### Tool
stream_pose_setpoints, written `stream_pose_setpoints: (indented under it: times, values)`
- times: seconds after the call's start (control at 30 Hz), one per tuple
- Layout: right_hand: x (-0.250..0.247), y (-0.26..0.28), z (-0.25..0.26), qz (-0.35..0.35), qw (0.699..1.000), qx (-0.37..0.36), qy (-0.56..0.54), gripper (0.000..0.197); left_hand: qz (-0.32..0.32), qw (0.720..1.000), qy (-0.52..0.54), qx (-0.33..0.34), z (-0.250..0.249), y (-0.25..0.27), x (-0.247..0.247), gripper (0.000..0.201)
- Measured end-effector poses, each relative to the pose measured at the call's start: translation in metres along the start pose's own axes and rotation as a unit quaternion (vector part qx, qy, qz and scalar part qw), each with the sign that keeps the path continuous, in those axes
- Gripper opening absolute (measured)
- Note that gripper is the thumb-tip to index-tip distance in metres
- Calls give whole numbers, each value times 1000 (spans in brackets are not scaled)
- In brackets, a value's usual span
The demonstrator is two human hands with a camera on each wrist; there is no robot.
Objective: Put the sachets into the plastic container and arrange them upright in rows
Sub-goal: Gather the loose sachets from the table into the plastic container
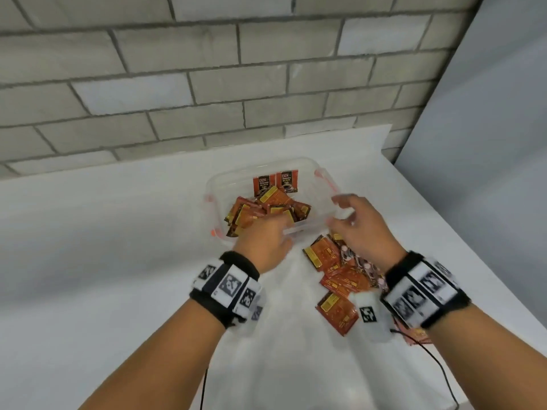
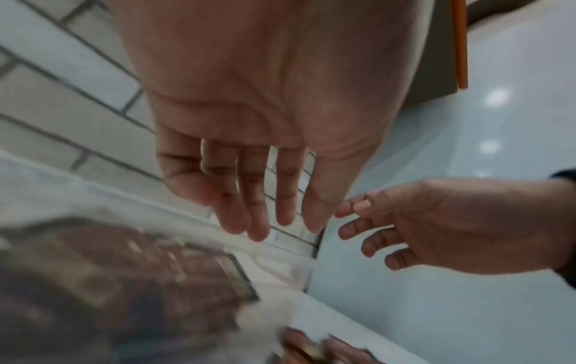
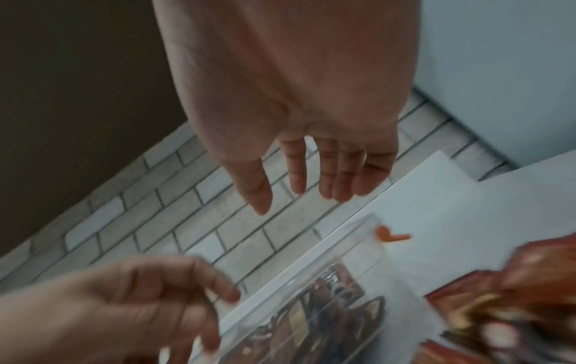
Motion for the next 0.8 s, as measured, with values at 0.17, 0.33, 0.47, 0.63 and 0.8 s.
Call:
stream_pose_setpoints:
  times: [0.17,0.33,0.47,0.63,0.8]
  values:
    - [-43,57,-94,-11,990,138,27,26,156,987,41,-25,-24,16,70,48]
    - [-57,99,-171,-31,956,261,126,53,203,978,13,-43,-37,10,115,58]
    - [-41,115,-183,-23,956,257,140,67,205,978,-21,-42,-47,2,129,61]
    - [-27,112,-183,-51,963,237,116,59,195,978,22,-67,-45,-6,135,81]
    - [-38,109,-182,-37,960,268,67,54,198,974,66,-83,-25,-2,123,83]
Point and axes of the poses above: each hand's wrist, its own y-axis away from the middle knuckle, its own x-axis out of the palm, z = x × y, the point moved 2 cm from there along -y, towards the middle knuckle, and after that the axes turned 8 degrees about x, right-handed, at the moved point
